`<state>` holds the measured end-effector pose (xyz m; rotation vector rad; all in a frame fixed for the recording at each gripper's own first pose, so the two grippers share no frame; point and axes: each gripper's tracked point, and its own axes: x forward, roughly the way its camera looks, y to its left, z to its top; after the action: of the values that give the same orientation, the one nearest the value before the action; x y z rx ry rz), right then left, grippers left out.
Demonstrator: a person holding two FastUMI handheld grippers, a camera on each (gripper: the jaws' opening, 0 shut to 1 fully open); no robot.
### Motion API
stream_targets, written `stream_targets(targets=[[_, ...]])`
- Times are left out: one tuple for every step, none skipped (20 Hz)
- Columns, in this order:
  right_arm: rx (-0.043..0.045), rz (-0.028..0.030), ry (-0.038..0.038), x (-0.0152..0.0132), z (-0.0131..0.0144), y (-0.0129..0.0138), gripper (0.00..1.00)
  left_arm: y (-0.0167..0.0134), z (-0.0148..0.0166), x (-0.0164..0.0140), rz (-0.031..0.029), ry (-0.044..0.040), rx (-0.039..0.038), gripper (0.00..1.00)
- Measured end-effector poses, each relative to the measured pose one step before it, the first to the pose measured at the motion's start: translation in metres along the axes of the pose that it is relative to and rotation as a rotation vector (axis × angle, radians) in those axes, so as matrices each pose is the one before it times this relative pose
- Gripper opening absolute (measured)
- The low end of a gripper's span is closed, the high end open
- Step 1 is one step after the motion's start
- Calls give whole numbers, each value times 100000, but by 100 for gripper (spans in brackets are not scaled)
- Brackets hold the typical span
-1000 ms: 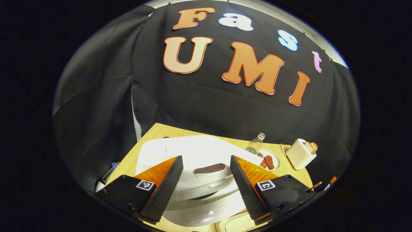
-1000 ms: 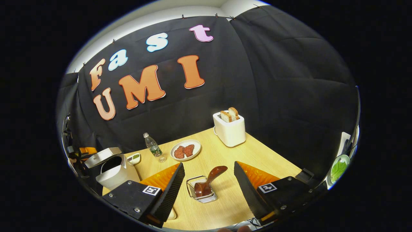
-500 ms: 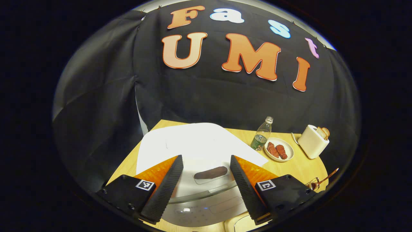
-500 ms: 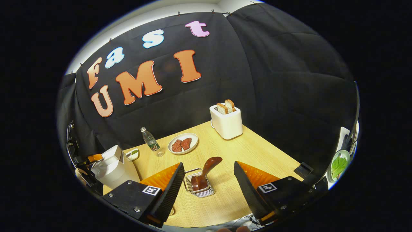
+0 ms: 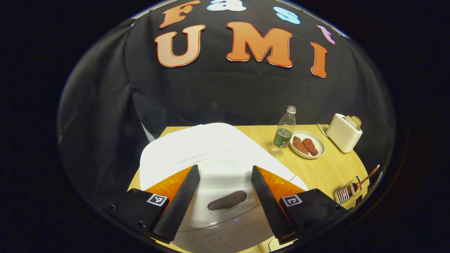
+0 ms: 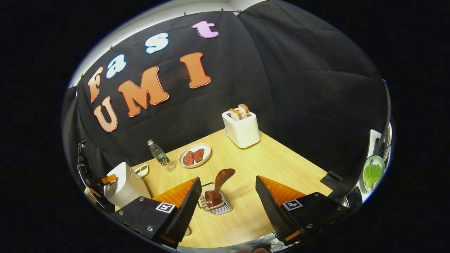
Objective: Close the left gripper, press the button to open the rice cooker; take a wooden spoon from the chopstick holder with the right hand, scoop a spoonful of rice and pour it into the rice cooker, then put the wooden spoon back into the chopstick holder.
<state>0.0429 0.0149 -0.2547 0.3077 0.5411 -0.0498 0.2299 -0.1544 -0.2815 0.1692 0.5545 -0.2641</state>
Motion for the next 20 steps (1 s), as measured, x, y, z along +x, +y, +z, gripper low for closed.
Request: stream_targets(targets=[[-1173,-455,389,160,-204,-6,95,-22,202,408,-183,-1043,507,100],[-1006,123,243,114,31,138,95,-20,104,-20,-32,-121,-64,100],[-1067,559,-624,-91,313,279,95,1,117,56,74,164,-218,100],[-1194,41,-747,-1,325,177,95,65,-61,-208,174,1000,128,100],[-1106,106,-677,-5,291,131,95,54,-69,-84,711,1659,497,100],[-748,618,-628,-52,379,307,95,58,-113,-143,595,1261,-265,100],[-582,742,-321,-69,299,269,95,-16,-73,-207,456,1484,-690,100],[-361,470,-358,-15,222,187,95,136,-14,-351,1255,476,-968,100],[-321,448,-442,-74,297,89,95,179,178,-423,314,-982,-2163,100],[-350,479,-454,-1,317,92,95,-144,676,-508,-725,-1943,-2843,100],[-419,525,-496,-40,204,246,95,-26,765,-539,-713,-1883,-2580,100],[-735,455,-583,-117,355,226,95,183,659,-418,-415,-1694,-1950,100],[-928,196,-897,-58,425,47,95,78,975,-601,-180,-2452,-1737,100],[-1197,487,-1238,-146,681,227,95,-14,1132,-996,-457,-3200,-1420,100],[-1227,614,-1674,-137,635,269,95,51,1421,-1229,110,-3325,-1249,100],[-1362,759,-1964,-236,847,232,95,142,1485,-1635,-95,-2611,-1076,100],[-1636,317,-1907,-151,783,82,95,180,1534,-1432,-215,-2996,-490,100],[-1782,-174,-1775,-193,774,89,95,445,1433,-1088,415,-2942,422,100],[-1794,219,-2215,-282,984,23,95,560,1671,-1401,1065,-3517,1051,99],[-1672,407,-2184,-455,1127,212,95,427,1874,-1572,931,-3870,939,99]])
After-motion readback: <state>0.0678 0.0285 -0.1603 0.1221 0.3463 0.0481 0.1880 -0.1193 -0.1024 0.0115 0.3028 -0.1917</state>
